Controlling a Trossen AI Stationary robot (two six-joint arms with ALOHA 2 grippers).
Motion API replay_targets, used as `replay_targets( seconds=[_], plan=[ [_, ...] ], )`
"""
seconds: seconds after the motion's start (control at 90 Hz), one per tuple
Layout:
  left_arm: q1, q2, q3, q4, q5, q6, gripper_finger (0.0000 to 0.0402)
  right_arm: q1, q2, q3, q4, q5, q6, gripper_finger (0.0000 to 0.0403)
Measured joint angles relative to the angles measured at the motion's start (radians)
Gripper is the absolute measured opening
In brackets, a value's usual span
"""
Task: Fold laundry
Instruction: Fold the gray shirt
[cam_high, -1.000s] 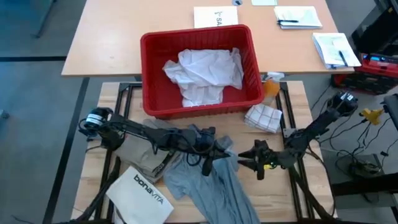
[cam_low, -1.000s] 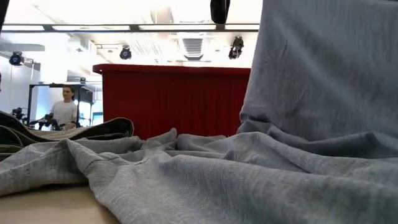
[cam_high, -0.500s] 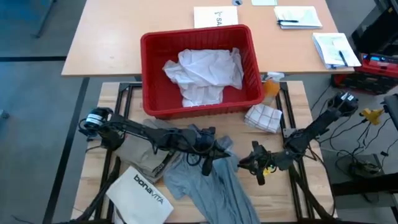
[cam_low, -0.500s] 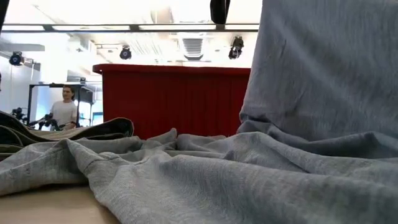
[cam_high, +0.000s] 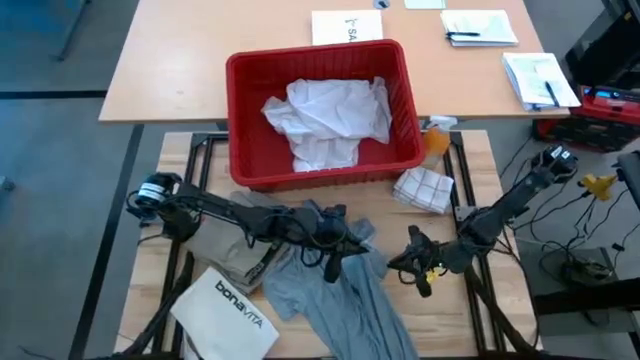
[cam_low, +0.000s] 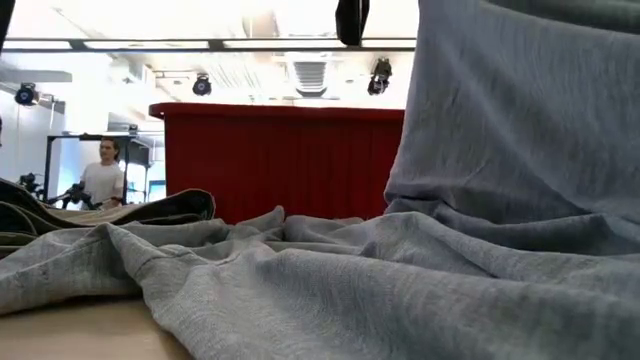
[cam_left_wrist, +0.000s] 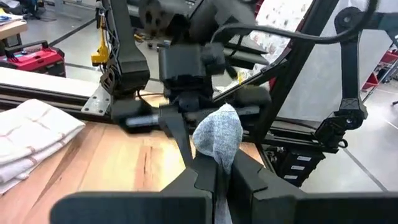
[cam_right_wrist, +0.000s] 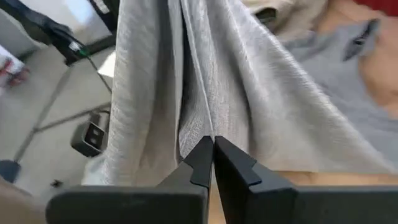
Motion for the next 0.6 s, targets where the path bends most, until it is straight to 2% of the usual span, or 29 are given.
replay_targets(
  seconds=[0.089,0.211,0.267,0.322,0.411,0.444,0.478,0.533,0.567,0.6],
  plan=[
    [0.001,0.000,0.000,0.003,-0.021,-0.023,0.0000,0.000,-0.011,0.102,-0.177,0.070,-0.054,0.0000],
    [0.011,0.000,0.006,-0.004,-0.053,-0.064,0.0000,0.000,0.016,0.245,-0.334,0.166,-0.098,0.0000],
    [0.015,0.000,0.006,-0.006,-0.054,-0.065,0.0000,0.004,0.037,0.282,-0.378,0.172,-0.110,0.0000],
    [0.018,0.000,0.006,-0.008,-0.056,-0.067,0.0000,0.003,0.047,0.294,-0.385,0.096,-0.139,0.0000],
    [0.020,0.002,0.006,-0.011,-0.056,-0.068,0.0000,-0.010,0.061,0.290,-0.393,-0.124,-0.156,0.0000],
    [0.020,0.002,0.006,-0.011,-0.056,-0.068,0.0000,-0.011,0.065,0.289,-0.436,-0.144,-0.138,0.0000],
    [0.020,0.002,0.006,-0.011,-0.056,-0.067,0.0000,-0.011,0.063,0.288,-0.502,-0.086,-0.087,0.0000],
    [0.020,0.002,0.006,-0.010,-0.055,-0.066,0.0000,-0.008,0.044,0.292,-0.606,0.106,0.026,0.0000],
    [0.020,0.002,0.006,-0.010,-0.055,-0.066,0.0000,0.000,0.028,0.296,-0.630,0.221,0.092,0.0000],
    [0.020,0.002,0.006,-0.010,-0.055,-0.066,0.0000,0.005,0.012,0.296,-0.621,0.278,0.136,0.0000]
  ],
)
